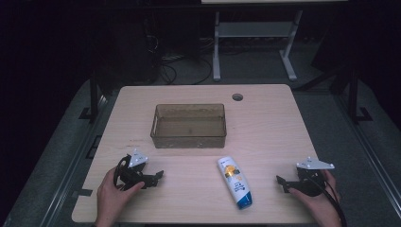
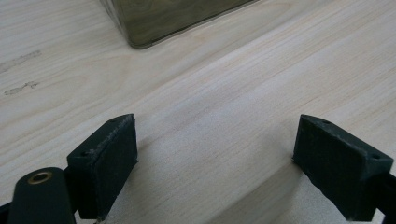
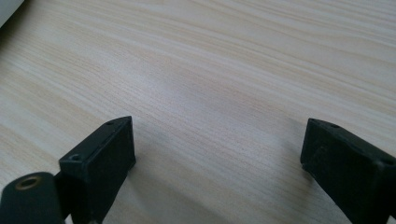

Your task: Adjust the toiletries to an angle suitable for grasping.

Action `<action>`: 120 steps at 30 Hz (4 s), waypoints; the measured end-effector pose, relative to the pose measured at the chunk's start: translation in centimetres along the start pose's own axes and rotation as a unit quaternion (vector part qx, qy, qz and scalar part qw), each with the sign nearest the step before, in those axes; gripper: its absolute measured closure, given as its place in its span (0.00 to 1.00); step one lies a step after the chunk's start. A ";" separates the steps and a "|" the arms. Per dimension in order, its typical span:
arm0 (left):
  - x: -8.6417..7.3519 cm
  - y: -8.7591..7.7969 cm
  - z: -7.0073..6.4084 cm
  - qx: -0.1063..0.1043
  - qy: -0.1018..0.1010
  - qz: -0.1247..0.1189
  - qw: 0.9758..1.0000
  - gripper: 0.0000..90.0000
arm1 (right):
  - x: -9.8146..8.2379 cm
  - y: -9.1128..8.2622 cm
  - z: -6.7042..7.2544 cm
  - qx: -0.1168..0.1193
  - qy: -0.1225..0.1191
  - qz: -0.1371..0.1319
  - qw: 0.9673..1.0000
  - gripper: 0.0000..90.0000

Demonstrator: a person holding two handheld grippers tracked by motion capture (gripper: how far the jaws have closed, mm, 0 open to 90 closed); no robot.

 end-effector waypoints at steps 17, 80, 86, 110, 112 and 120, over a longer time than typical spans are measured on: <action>0.0 0.0 0.0 0.001 0.000 0.000 1.000 0.14 | 0.3 -0.9 0.3 0.012 0.009 -0.002 1.000 0.71; 0.0 0.0 0.0 0.003 -0.002 0.000 1.000 0.14 | 3.1 -1.9 10.3 0.226 -0.034 -0.010 0.973 1.00; 0.0 0.0 0.0 0.003 -0.002 0.000 1.000 0.14 | 3.2 -1.7 11.6 0.244 -0.045 -0.007 0.969 1.00; 0.0 0.0 0.0 0.003 -0.002 0.000 1.000 0.14 | 2.7 -0.5 15.0 0.271 -0.077 0.027 0.959 1.00; 0.0 0.0 0.0 0.003 -0.002 0.000 1.000 0.14 | 2.6 -0.4 15.0 0.267 -0.080 0.033 0.960 1.00; 0.0 0.0 0.0 0.003 -0.002 0.000 1.000 0.14 | 2.4 -0.3 14.6 0.257 -0.078 0.037 0.963 1.00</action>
Point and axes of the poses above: each handheld gripper's, and its own axes: y roughly forward along the jaws, x roughly out of its top, z roughly to its left, the point moved 1 cm from there along y, roughly forward along the jaws, and after that the axes turned 3 degrees about y, right-handed, at the moved point
